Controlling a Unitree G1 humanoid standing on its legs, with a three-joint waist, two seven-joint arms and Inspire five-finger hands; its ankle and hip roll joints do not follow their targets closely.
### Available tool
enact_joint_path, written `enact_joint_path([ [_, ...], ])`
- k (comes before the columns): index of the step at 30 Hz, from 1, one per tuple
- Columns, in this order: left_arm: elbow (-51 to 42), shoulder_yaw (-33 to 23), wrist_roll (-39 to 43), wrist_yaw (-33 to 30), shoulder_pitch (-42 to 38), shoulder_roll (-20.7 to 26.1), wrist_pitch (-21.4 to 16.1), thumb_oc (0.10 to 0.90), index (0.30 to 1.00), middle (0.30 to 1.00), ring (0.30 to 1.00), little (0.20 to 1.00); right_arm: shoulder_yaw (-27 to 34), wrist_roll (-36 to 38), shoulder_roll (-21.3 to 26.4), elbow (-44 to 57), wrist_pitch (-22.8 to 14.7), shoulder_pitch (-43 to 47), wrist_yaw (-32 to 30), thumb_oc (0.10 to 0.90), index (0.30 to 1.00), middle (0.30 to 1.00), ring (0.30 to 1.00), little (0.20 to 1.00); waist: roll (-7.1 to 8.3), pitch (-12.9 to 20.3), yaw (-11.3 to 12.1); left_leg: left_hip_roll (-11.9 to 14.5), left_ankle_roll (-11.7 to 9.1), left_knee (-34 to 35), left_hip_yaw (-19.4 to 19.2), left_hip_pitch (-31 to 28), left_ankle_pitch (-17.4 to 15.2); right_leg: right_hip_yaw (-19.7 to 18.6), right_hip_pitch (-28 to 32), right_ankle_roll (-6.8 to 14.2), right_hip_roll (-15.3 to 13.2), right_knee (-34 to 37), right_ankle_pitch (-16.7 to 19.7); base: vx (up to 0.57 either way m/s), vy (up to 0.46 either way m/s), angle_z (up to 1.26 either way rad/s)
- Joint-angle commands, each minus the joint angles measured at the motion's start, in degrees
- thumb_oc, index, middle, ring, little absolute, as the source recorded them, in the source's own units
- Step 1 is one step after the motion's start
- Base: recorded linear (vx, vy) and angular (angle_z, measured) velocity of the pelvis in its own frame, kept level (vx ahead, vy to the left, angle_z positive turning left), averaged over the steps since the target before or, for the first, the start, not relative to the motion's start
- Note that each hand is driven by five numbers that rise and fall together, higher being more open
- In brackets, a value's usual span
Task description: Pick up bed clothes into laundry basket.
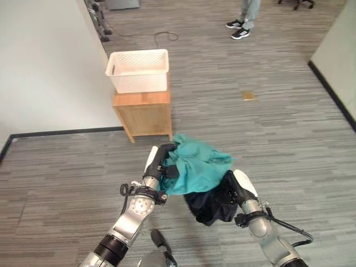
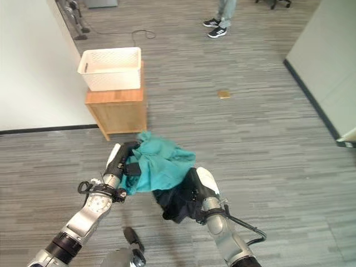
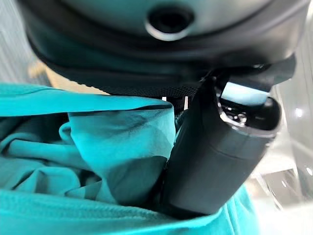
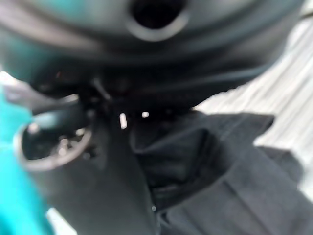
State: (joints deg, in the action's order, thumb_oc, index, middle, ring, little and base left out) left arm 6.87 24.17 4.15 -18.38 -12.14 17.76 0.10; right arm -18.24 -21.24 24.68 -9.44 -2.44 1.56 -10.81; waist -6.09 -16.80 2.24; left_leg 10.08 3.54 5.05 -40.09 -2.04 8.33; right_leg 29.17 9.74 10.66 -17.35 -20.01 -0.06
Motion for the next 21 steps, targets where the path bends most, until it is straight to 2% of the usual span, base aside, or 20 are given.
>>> enact_joint_path([
  [1, -8.22, 2.02, -5.31, -2.06, -10.39, -4.07, -6.45, 0.400, 0.300, 0.300, 0.300, 0.300, 6.20, 2.47, 4.63, 10.86, -6.78, 9.61, -3.78, 0.400, 0.300, 0.300, 0.300, 0.300, 0.09, 0.91, -1.44, 5.00, -8.12, -0.05, 1.64, -3.06, -5.51, -0.91, -7.27, 0.19, 2.75, -2.21, -8.23, 0.10, -0.110, 0.16],
  [2, -8.59, 1.95, -7.24, -2.00, -11.09, -3.90, -6.97, 0.400, 0.300, 0.300, 0.300, 0.300, 7.15, 3.55, 6.57, 13.54, -7.58, 10.69, -4.61, 0.400, 0.300, 0.300, 0.300, 0.300, 0.44, 0.66, -2.33, 4.11, -8.57, -0.05, 3.44, -3.09, -6.71, -3.19, -9.04, -0.97, 2.17, 4.51, -7.62, 0.19, -0.170, 0.35],
  [3, -8.83, 2.08, -8.95, -1.77, -11.10, -3.92, -7.12, 0.400, 0.300, 0.300, 0.300, 0.300, 8.36, 3.70, 8.13, 15.89, -8.21, 10.60, -5.08, 0.400, 0.300, 0.300, 0.300, 0.300, 0.84, 0.72, -3.79, 2.92, -8.60, -0.05, 5.23, -3.46, -8.39, -6.25, -9.76, -0.77, 2.72, 9.46, -7.06, 0.21, -0.207, 0.39],
  [4, -9.27, 1.88, -10.35, -1.47, -11.23, -3.69, -7.75, 0.400, 0.300, 0.300, 0.300, 0.300, 9.57, 3.46, 9.62, 17.94, -8.77, 10.51, -5.72, 0.400, 0.300, 0.300, 0.300, 0.300, 1.07, 1.23, -4.71, 2.34, -8.74, -0.05, 6.55, -3.49, -8.45, -9.26, -10.21, -0.49, 3.12, 14.89, -5.89, 0.15, -0.121, 0.79],
  [5, -9.30, 1.91, -10.46, -1.44, -11.14, -3.83, -7.79, 0.400, 0.300, 0.300, 0.300, 0.300, 9.72, 3.49, 9.75, 18.26, -8.68, 10.20, -5.66, 0.400, 0.300, 0.300, 0.300, 0.300, 0.96, 1.39, -4.80, 2.28, -8.76, -0.05, 6.71, -3.47, -8.59, -8.95, -9.44, -0.34, 3.29, 16.37, -5.20, 0.19, -0.103, 1.15],
  [6, -9.09, 1.50, -13.07, -1.41, -11.66, -3.65, -7.39, 0.400, 0.300, 0.300, 0.300, 0.300, 10.71, 1.35, 10.38, 22.05, -9.23, 9.62, -6.24, 0.400, 0.300, 0.300, 0.300, 0.300, 1.51, 2.60, -4.99, 1.17, -8.66, -0.06, 7.14, -4.96, -9.38, -7.96, -6.39, 0.14, 2.30, 20.45, -3.88, 0.14, -0.056, 1.31],
  [10, -8.80, 0.46, -15.55, -1.51, -11.32, -3.53, -7.07, 0.400, 0.300, 0.300, 0.300, 0.300, 11.10, 0.78, 10.21, 24.65, -9.40, 9.37, -6.04, 0.400, 0.300, 0.300, 0.300, 0.300, 1.58, 4.18, -4.14, 2.06, -9.58, -0.05, 6.67, -5.43, -8.05, -5.18, -2.89, -0.04, 3.18, 23.67, -2.10, 0.13, -0.098, 0.10],
  [11, -9.19, -0.07, -16.32, -0.24, -10.48, -3.28, -7.14, 0.400, 0.300, 0.300, 0.300, 0.300, 12.10, 0.54, 10.75, 26.99, -10.04, 9.90, -5.75, 0.400, 0.300, 0.300, 0.300, 0.300, 1.53, 5.45, -3.21, 2.32, -9.99, -0.05, 7.16, -5.51, -7.68, -2.86, -0.71, -0.07, 3.81, 24.78, -2.12, 0.10, -0.109, -0.09],
  [13, -9.79, -0.58, -17.60, 0.20, -10.25, -2.73, -6.79, 0.400, 0.300, 0.300, 0.300, 0.300, 12.27, 0.84, 10.62, 28.30, -10.32, 9.71, -4.76, 0.400, 0.300, 0.300, 0.300, 0.300, 1.37, 6.30, -2.67, 3.05, -10.73, -0.05, 7.58, -5.49, -6.89, -1.46, 0.74, 0.10, 4.19, 25.01, -2.57, 0.09, -0.105, -0.05],
  [21, -8.92, -1.72, -20.13, 1.01, -9.23, -2.09, -6.08, 0.400, 0.300, 0.300, 0.300, 0.300, 14.19, 2.18, 10.11, 27.74, -10.77, 6.56, -3.57, 0.400, 0.300, 0.300, 0.300, 0.300, 1.00, 8.34, -1.56, 5.07, -12.12, -0.05, 7.97, -5.94, -5.92, 0.99, 2.89, 0.07, 5.76, 25.01, -3.72, 0.05, -0.050, 0.15],
])
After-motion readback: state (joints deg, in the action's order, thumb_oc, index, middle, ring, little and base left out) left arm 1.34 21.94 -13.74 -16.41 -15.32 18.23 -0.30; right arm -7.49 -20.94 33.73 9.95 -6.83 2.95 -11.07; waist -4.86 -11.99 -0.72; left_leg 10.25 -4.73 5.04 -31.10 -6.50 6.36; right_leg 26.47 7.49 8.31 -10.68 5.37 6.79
